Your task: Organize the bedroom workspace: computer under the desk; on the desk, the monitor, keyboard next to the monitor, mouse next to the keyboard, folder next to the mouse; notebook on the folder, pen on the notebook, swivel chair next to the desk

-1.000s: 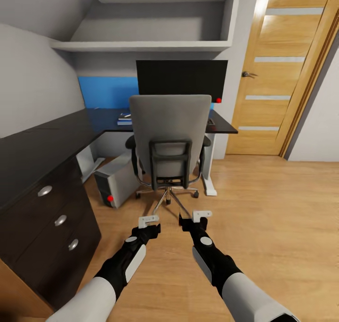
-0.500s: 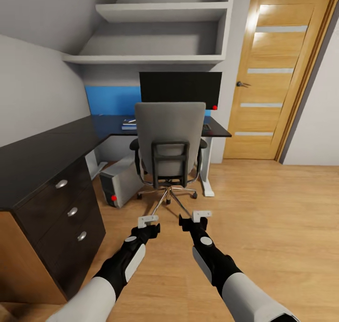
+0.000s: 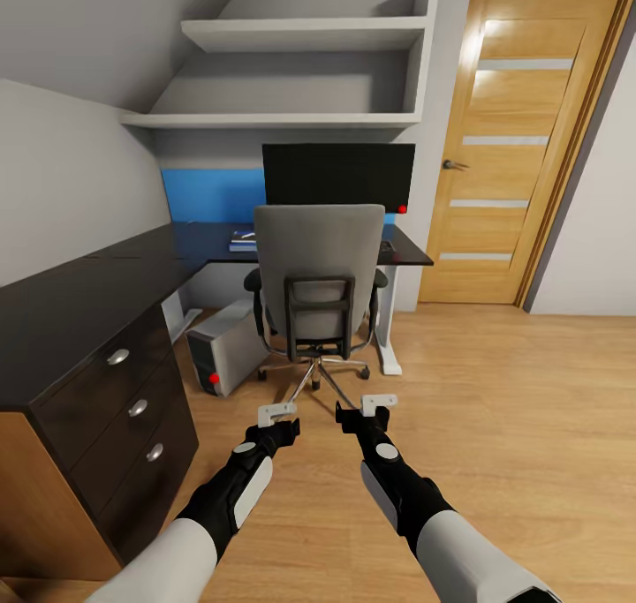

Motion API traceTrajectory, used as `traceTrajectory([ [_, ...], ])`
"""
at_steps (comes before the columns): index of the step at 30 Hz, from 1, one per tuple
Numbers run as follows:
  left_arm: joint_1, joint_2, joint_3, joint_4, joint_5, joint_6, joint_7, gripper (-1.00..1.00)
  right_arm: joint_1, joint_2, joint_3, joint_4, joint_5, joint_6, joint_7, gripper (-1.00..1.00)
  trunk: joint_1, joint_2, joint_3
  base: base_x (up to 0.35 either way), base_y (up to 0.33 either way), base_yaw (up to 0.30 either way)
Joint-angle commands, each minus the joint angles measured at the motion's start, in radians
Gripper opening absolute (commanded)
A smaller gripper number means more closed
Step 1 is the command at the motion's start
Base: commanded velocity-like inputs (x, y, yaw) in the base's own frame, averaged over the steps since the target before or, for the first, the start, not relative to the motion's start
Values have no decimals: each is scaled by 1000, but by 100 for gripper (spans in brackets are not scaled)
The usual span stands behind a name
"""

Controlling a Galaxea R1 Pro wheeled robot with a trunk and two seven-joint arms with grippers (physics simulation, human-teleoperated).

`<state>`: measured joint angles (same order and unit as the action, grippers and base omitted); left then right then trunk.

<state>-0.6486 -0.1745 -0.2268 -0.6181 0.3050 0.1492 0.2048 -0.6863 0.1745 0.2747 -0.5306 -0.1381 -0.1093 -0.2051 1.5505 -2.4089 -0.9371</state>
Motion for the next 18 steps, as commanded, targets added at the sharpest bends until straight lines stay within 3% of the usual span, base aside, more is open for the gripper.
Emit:
traceTrajectory([
  [1,0,0,-2,-2,6,4,7,100,-1,0,4,1,-11,-6,-6,100,-4,7,2,0,0,0],
  [18,0,0,-6,-1,5,4,11,100,-1,0,3,5,-11,-26,-7,100,-69,126,55,0,0,0],
])
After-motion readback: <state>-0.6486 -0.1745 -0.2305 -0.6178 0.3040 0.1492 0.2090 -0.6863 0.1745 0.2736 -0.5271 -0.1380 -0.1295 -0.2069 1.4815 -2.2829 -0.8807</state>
